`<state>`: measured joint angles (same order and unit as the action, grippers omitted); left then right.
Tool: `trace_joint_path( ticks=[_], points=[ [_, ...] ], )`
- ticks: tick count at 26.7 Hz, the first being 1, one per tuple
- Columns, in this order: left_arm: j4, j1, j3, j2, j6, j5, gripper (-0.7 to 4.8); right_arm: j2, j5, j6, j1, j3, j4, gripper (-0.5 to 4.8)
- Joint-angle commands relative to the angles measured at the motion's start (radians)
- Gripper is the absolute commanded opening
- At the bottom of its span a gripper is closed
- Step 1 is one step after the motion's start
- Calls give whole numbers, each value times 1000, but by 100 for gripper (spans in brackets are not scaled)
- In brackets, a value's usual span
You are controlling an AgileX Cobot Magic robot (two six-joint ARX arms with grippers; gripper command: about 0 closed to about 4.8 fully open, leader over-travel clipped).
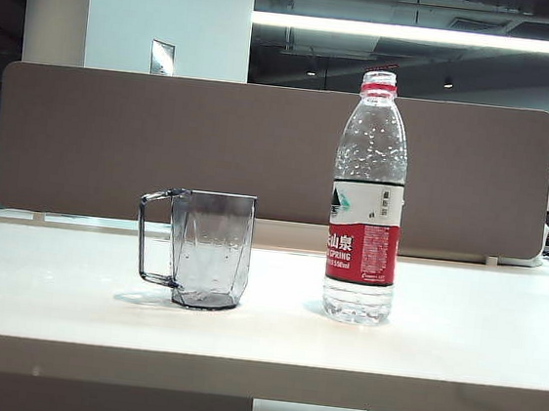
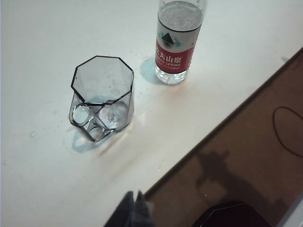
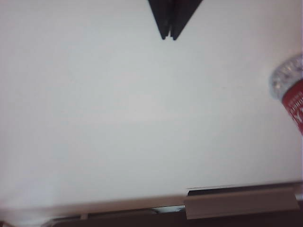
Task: Pick up the mineral water bottle on the table and pour water into the mug until it's full.
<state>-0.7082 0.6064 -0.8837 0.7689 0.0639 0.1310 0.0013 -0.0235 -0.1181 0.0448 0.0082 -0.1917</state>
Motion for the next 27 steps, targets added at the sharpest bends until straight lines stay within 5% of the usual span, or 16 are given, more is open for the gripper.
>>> trace_joint_path(
  ticks=[1,12,17,23,27],
  points=[
    [6,0,-3,-3,4,4,-5,-1,1,-119,0,40,63,-5],
    [6,0,-3,-3,4,4,-5,89,-48,75,-1,621,174,-5],
    [6,0,-3,-3,4,4,-5,312,-92,283,0,859,413,-5],
    [6,0,-3,-2,4,5,-5,655,-104,560,-4,1062,429,-5],
    [7,0,-3,-3,4,4,-5,858,-13,539,-23,1135,431,-5]
  ],
)
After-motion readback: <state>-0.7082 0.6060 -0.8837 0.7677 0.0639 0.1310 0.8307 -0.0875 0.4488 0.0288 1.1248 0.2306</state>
